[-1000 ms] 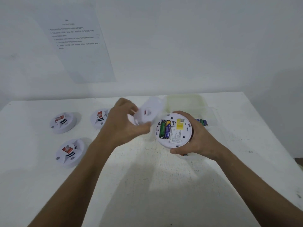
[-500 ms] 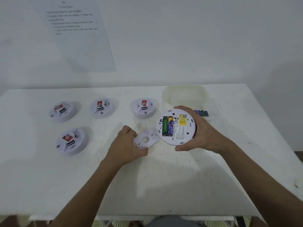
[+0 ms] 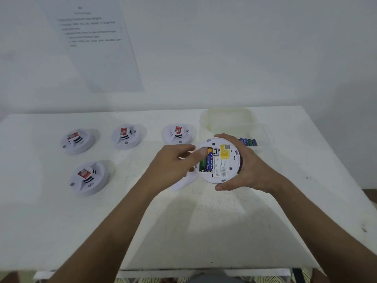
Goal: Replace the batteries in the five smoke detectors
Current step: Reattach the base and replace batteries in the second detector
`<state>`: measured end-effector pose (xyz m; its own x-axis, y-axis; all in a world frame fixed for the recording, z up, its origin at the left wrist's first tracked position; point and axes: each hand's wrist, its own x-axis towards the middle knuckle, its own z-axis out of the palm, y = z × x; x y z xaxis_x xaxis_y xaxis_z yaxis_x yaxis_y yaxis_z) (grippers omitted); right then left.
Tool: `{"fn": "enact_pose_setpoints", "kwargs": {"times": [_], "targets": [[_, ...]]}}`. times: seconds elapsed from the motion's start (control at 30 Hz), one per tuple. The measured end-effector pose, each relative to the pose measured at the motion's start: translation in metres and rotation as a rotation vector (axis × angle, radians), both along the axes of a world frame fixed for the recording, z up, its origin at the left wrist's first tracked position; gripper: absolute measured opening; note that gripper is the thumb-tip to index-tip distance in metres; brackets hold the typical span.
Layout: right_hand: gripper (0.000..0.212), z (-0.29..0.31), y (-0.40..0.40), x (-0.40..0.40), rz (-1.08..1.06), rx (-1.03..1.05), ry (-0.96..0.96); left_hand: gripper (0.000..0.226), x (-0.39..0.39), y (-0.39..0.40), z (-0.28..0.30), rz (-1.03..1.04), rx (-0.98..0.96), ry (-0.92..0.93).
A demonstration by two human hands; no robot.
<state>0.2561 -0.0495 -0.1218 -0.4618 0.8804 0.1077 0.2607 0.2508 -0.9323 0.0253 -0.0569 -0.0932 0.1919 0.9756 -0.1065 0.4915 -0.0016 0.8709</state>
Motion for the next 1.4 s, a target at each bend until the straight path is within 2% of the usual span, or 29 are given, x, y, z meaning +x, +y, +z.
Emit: {"fn": "enact_pose_setpoints", "kwargs": {"times": [0.07,0.13,0.4,0.67,0.87,1.07,1.4], "targets": [[0.102,0.000,-0.001,-0.002,0.002,0.017,0.012,0.040,0.012,-0.002,0.008,-0.001,0.061,0.053],[0.101,0.001,-0.002,-0.002,-0.005,0.029,0.017,0.028,0.017,-0.002,0.009,0.036,0.074,0.055],[0.098,0.003,-0.006,-0.001,-0.044,0.083,0.017,0.019,0.019,0.000,0.008,0.054,0.034,0.000],[0.098,0.000,-0.007,-0.002,-0.024,0.021,0.007,0.020,0.011,0.003,0.006,-0.038,-0.029,0.053],[0.097,-0.001,-0.005,-0.001,-0.040,-0.041,0.028,0.019,0.006,0.010,0.010,-0.058,-0.152,-0.050],[0.093,-0.001,-0.005,-0.003,-0.045,-0.077,0.014,0.022,0.006,0.011,0.007,-0.034,-0.177,-0.060],[0.101,-0.007,-0.010,-0.008,-0.084,-0.095,0.020,0.016,0.002,0.012,0.005,-0.034,-0.215,-0.109]]}}
